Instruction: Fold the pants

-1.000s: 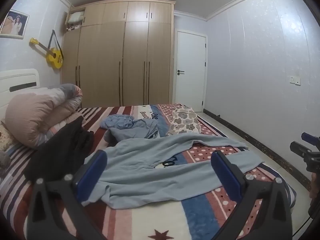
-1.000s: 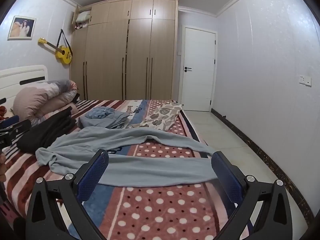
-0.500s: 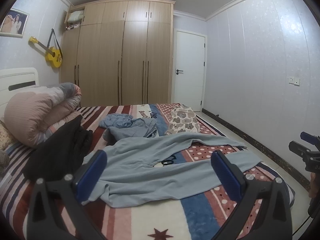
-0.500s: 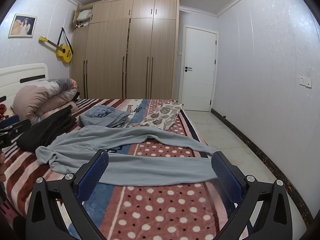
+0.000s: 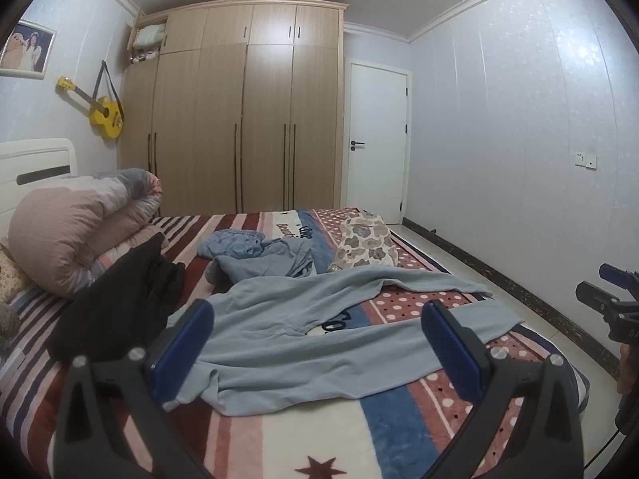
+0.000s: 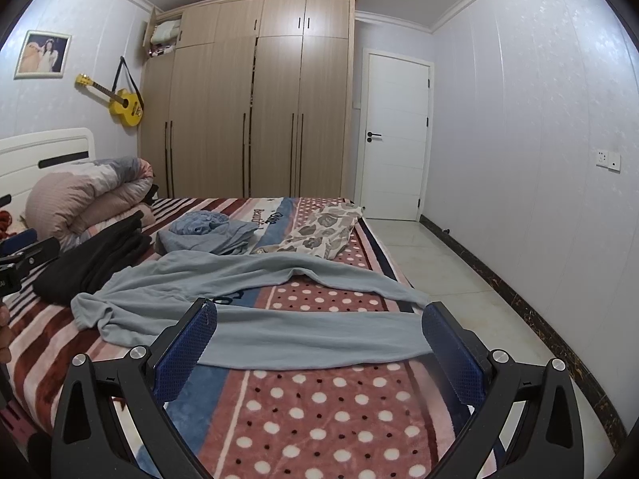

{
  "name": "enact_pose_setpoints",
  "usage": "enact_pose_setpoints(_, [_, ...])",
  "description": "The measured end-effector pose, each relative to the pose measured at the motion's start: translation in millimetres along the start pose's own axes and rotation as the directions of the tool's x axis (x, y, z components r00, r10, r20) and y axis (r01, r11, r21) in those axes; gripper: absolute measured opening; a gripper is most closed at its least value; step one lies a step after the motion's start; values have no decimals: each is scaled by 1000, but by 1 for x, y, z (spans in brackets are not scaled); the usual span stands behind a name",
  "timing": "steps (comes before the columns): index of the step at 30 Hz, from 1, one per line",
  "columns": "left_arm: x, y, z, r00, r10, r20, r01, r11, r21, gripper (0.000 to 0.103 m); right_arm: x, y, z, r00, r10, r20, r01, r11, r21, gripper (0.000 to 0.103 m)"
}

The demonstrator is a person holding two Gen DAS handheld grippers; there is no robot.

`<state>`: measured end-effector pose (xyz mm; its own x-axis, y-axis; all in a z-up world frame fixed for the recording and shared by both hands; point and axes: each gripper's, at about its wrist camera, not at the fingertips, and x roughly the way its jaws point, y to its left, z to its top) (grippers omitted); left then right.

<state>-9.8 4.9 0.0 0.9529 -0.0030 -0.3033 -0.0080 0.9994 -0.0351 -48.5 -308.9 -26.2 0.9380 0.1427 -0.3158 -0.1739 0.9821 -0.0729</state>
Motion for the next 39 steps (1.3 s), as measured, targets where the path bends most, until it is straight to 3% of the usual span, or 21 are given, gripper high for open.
enact_pose_setpoints(31, [0,-1,0,1000,1,-17,-1,1000,22,102,-3,-5,1,1000,4,-3,-4,1000,14,102])
enact_pose_setpoints(35, [0,2,2,1000,-17,-22,18,1000,18,102,0,-4,3,1000,28,-1,-28,1000,-2,102])
enact_pose_setpoints(39, [6,8,2,996,-39,-75,41,999,17,102,10,-8,4,997,81,-20,-82,996,-39,102])
